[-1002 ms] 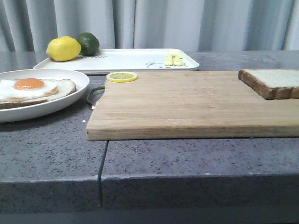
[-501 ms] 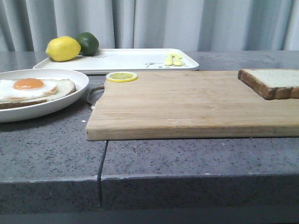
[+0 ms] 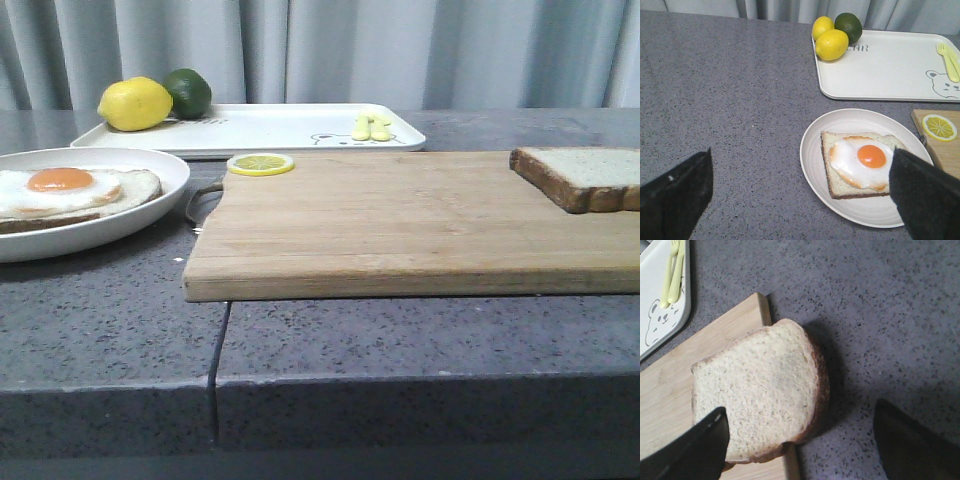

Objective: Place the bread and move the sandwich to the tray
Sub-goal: 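Lower the right gripper over the bread slice and grasp its edge, then lift the bread slice with the right gripper toward the egg plate, then lower the bread onto the egg toast and open the right gripper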

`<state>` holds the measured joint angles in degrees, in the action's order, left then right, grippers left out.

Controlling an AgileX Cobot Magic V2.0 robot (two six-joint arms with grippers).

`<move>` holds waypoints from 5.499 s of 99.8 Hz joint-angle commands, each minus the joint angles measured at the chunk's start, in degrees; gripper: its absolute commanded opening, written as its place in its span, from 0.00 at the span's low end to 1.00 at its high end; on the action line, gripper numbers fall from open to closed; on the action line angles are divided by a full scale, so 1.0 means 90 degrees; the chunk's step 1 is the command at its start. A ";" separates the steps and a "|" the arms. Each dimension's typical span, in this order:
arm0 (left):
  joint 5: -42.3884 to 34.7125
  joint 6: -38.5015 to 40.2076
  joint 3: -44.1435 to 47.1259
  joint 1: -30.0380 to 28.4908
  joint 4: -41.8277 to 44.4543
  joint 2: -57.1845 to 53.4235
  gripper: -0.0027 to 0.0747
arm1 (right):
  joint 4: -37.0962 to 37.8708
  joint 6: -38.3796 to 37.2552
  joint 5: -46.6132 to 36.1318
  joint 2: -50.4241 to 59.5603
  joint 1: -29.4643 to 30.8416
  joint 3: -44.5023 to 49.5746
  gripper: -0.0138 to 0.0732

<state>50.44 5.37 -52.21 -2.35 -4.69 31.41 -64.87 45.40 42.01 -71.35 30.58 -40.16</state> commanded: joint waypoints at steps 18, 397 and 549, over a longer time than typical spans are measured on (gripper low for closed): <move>-0.0417 0.0068 -0.0203 0.0018 -0.0054 0.0068 0.89 | -0.1276 0.0711 0.0049 -0.0343 0.0034 -0.0091 0.83; -0.0417 0.0068 -0.0203 0.0018 -0.0054 0.0068 0.89 | -0.4769 -0.0269 -0.4009 -0.3210 -0.8334 -0.4120 0.04; -0.0417 0.0068 -0.0203 0.0018 -0.0054 0.0068 0.89 | -0.4712 0.0185 -0.4483 -0.3235 -0.8364 -0.3758 0.69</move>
<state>50.44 5.37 -52.21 -2.35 -4.69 31.41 -104.68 44.91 2.26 -105.44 -44.93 -72.50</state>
